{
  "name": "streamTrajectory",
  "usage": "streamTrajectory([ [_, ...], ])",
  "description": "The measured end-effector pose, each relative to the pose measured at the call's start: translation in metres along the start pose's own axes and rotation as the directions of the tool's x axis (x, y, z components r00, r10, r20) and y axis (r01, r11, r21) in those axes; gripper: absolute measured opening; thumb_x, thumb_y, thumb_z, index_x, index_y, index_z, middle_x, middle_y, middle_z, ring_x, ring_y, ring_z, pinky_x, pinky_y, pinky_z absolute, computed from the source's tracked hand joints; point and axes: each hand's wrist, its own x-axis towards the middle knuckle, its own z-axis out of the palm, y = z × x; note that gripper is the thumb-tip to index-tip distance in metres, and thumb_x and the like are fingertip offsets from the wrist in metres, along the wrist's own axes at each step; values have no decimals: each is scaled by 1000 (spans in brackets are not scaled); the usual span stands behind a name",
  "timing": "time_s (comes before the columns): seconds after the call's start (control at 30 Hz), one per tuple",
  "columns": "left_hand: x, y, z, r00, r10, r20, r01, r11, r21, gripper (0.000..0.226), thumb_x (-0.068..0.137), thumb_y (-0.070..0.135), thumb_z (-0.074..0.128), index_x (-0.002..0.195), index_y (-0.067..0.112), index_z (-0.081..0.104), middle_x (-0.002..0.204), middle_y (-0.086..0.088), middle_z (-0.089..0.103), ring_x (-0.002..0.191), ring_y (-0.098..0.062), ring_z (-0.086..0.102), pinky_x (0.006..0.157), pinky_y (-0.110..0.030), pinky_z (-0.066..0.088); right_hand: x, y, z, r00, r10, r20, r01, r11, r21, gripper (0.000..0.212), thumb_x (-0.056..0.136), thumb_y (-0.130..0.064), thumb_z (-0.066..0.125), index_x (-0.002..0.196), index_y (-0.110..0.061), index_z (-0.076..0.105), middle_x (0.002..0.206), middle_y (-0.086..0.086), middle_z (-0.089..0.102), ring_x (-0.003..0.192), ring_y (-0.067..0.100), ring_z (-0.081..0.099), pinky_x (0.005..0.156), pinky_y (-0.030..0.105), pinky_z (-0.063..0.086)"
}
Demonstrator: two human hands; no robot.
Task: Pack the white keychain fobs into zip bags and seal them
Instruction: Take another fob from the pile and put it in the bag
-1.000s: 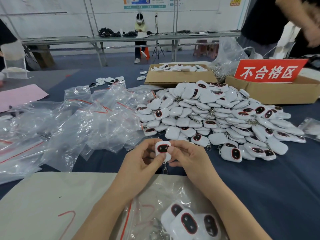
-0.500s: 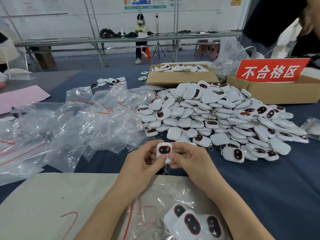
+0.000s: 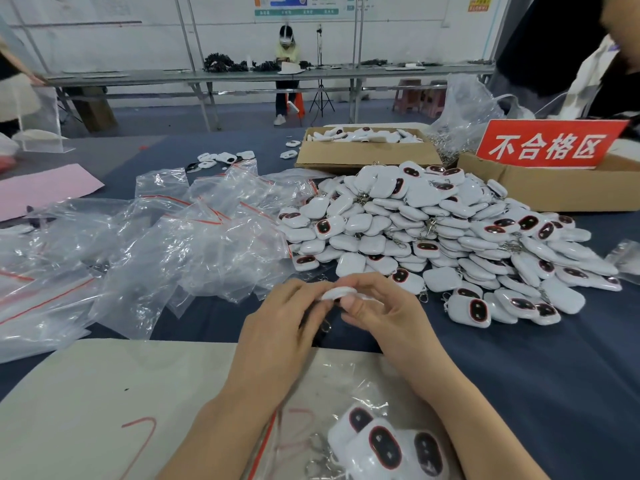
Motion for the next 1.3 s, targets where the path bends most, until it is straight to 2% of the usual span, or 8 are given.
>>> streamTrajectory([
  [0.07,0,1,0,999,34,-21,-35,999,-37,22,99,37,57,119,40,64,106,19,58,94,-3,58,71,-35,55,0,0,0,1000,-11,-17,11,1000,24,20,93,-5,66,91,-23,74,102,1,76,101,15,71,91,29,58],
  [0.43,1,-2,1,997,71,-26,-72,996,-45,16,97,33,66,110,29,74,90,17,56,85,-5,54,68,-35,52,2,4,-2,997,57,-53,-57,998,5,17,94,0,62,100,-12,73,105,-1,77,102,13,71,88,23,56],
  [0.67,2,-5,3,976,-104,192,136,978,-159,47,93,68,42,130,44,58,116,27,55,106,3,57,92,-33,52,-1,0,-4,999,41,-9,-42,998,-57,19,96,3,59,99,-12,69,114,-11,74,106,-1,67,88,10,49],
  [0.77,7,-8,1,950,-161,266,231,938,-258,54,86,75,45,130,47,57,118,32,62,111,7,58,98,-29,49,-1,-3,-3,999,26,25,-25,998,-53,20,96,4,57,96,-14,66,121,-11,71,113,1,65,96,15,48],
  [0.87,10,-13,3,933,-210,292,310,879,-361,35,90,47,70,124,43,60,112,23,68,104,2,63,92,-22,50,-1,-2,-2,999,38,31,-37,999,-20,18,94,2,62,102,-14,64,115,-5,73,105,8,70,93,22,54],
  [0.97,9,-12,2,942,-210,262,303,867,-395,39,87,24,78,111,48,57,103,21,68,92,-3,64,79,-12,46,1,-3,0,998,57,4,-57,998,39,23,92,1,66,110,-13,63,93,6,76,89,12,73,77,22,58],
  [1.1,9,-8,0,953,-219,212,294,843,-451,33,89,19,76,104,46,64,95,16,70,79,-1,61,72,-10,45,3,0,0,997,62,-47,-59,997,55,17,88,4,69,92,-12,68,88,2,78,84,11,74,72,18,57],
  [1.3,9,-5,-1,946,-260,193,322,823,-469,26,87,16,78,92,40,69,79,12,69,68,1,58,66,-11,46,3,2,0,999,43,-24,-42,999,17,40,87,7,68,74,-30,75,91,-1,78,89,12,74,75,19,57],
])
